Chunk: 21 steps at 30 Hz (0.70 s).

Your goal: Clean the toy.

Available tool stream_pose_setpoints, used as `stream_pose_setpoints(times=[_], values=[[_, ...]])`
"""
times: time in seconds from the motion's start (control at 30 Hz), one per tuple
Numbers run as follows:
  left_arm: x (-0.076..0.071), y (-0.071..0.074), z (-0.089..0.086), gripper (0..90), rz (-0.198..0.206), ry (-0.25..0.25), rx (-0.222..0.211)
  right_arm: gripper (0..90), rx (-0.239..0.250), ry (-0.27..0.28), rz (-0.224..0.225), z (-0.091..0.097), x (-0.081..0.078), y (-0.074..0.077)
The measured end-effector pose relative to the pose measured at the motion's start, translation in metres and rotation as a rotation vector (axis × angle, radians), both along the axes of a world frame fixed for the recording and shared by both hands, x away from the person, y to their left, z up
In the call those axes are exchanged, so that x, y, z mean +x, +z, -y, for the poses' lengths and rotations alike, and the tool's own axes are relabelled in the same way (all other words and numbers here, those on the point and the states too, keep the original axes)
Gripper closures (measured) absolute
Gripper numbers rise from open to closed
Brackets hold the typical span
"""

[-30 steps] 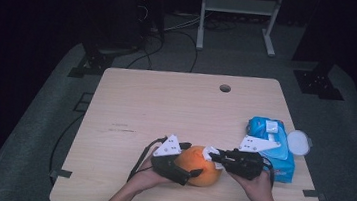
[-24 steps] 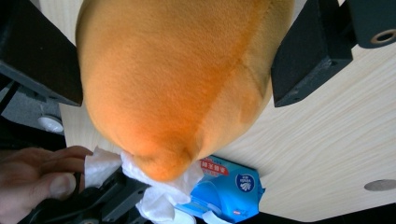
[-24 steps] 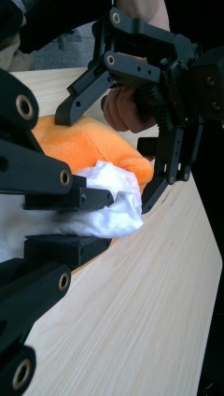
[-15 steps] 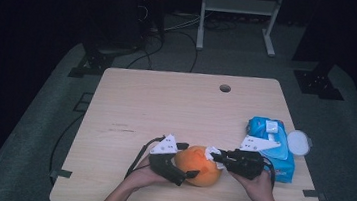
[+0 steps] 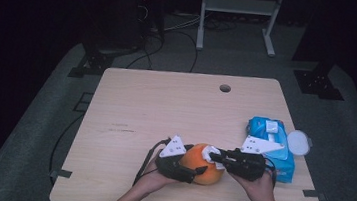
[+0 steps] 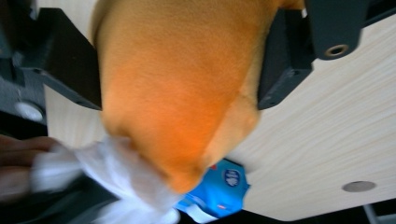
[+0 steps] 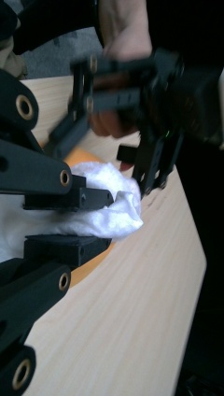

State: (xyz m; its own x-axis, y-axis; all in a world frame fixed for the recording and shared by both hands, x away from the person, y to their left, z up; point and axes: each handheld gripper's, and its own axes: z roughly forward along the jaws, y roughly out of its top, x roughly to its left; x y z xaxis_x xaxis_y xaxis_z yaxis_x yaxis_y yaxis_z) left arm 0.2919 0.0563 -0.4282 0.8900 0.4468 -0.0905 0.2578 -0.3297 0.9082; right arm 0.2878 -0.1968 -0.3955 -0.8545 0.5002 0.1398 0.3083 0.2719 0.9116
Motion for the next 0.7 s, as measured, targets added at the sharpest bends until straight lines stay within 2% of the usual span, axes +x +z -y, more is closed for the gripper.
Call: stream_pose_setpoints(times=[0.07,0.1,0.13,0.17,0.23,0.27,0.33,0.37,0.4,0.43,0.5,0.57,0.67,0.7], values=[[0.000,0.000,-0.003,17.7,-0.006,-0.048,-0.013,78.8,0.014,-0.004,-0.023,0.007,0.005,-0.004],[0.000,0.000,-0.003,17.8,-0.006,-0.048,-0.013,78.8,0.014,-0.004,-0.023,0.007,0.005,-0.004],[0.001,0.001,-0.007,17.8,-0.012,-0.101,-0.038,78.8,0.011,-0.018,-0.021,0.010,0.006,-0.005],[0.003,0.001,-0.010,17.8,0.000,-0.127,-0.075,78.8,0.013,-0.079,-0.020,0.022,0.008,-0.005],[0.007,-0.001,-0.011,12.9,0.001,-0.078,-0.084,78.8,0.026,-0.095,-0.031,0.029,0.011,-0.006],[0.009,-0.004,-0.010,7.2,-0.016,-0.051,-0.080,78.8,0.032,-0.099,-0.037,0.030,0.012,-0.007],[0.009,-0.011,-0.005,4.3,-0.030,-0.049,-0.056,78.8,0.036,-0.097,-0.040,0.030,0.013,-0.008],[0.006,-0.017,0.002,4.2,-0.023,-0.062,-0.019,78.8,0.034,-0.096,-0.040,0.029,0.014,-0.008],[0.004,-0.020,0.005,4.0,-0.005,-0.063,0.001,78.8,0.041,-0.088,-0.046,0.027,0.014,-0.009],[0.001,-0.022,0.009,4.6,0.030,-0.044,0.020,78.8,0.038,-0.084,-0.048,0.026,0.014,-0.009],[-0.001,-0.018,0.008,14.4,0.055,-0.026,0.022,78.7,0.033,-0.089,-0.041,0.024,0.012,-0.008],[-0.003,-0.008,0.004,22.6,0.075,-0.029,0.007,78.7,0.056,-0.089,-0.034,0.025,0.009,-0.005],[-0.005,0.010,-0.004,23.3,0.071,-0.054,-0.019,78.7,0.104,-0.081,-0.023,0.028,0.008,0.003],[-0.005,0.010,-0.004,23.3,0.071,-0.054,-0.019,78.7,0.116,-0.077,-0.031,0.028,0.009,0.002]])
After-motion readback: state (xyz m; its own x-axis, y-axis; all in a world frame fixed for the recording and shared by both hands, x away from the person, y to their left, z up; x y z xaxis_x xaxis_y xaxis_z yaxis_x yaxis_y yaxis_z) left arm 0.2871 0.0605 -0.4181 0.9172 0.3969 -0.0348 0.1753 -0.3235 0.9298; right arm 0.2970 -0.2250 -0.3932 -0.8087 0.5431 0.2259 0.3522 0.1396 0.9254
